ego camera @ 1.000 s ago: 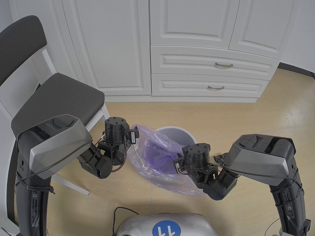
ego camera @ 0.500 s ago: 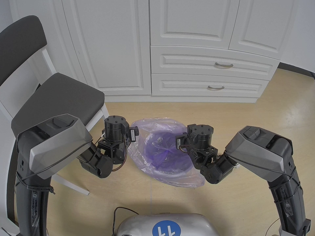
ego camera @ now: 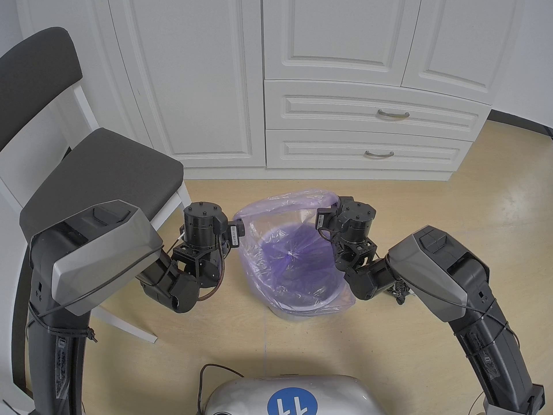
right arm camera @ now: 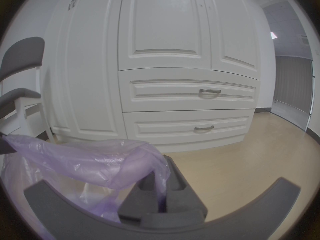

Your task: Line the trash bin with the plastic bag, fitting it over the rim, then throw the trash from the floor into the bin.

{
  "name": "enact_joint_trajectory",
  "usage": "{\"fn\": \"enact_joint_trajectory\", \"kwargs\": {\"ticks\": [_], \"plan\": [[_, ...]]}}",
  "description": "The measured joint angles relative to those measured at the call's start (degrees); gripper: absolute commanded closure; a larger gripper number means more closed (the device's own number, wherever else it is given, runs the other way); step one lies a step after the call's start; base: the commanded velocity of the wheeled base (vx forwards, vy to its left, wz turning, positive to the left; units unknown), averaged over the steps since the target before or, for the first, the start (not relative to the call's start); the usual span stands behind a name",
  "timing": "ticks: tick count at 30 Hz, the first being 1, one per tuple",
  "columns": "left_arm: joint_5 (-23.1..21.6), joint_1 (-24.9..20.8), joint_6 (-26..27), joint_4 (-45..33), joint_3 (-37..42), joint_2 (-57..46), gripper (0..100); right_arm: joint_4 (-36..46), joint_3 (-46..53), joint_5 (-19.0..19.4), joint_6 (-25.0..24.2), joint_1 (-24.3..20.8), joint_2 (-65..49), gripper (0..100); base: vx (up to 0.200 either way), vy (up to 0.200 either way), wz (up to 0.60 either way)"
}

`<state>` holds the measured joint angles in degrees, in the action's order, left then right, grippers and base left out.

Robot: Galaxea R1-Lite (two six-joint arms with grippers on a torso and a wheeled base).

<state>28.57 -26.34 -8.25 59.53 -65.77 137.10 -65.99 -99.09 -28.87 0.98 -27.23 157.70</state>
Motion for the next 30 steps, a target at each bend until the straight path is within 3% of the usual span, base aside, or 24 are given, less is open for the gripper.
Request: {"fn": "enact_joint_trajectory", "kwargs": {"ticks": [1,8,18,24,30], "plan": [[0.0,0.0,0.0,0.2,0.0,0.0,0,0.0,-1.1,-0.2,-0.3,0.2,0.6,0,0.000,0.000,0.00],[0.1,-0.6,0.0,0.7,0.1,0.0,0,-0.3,-1.1,-0.4,-1.0,0.5,2.5,0,0.000,0.000,0.00],[0.1,-0.8,0.1,0.7,0.6,-0.2,0,0.4,18.8,2.5,-1.5,-0.7,-8.7,0,0.000,0.000,0.00],[-0.1,-1.1,0.9,0.5,2.6,-1.9,0,11.0,29.2,4.8,-1.7,-0.8,-19.6,0,0.000,0.000,0.00],[-0.6,-1.1,2.4,-1.2,4.8,-3.1,0,21.3,31.4,6.6,-3.3,-0.5,-23.9,0,0.000,0.000,0.00]]}}
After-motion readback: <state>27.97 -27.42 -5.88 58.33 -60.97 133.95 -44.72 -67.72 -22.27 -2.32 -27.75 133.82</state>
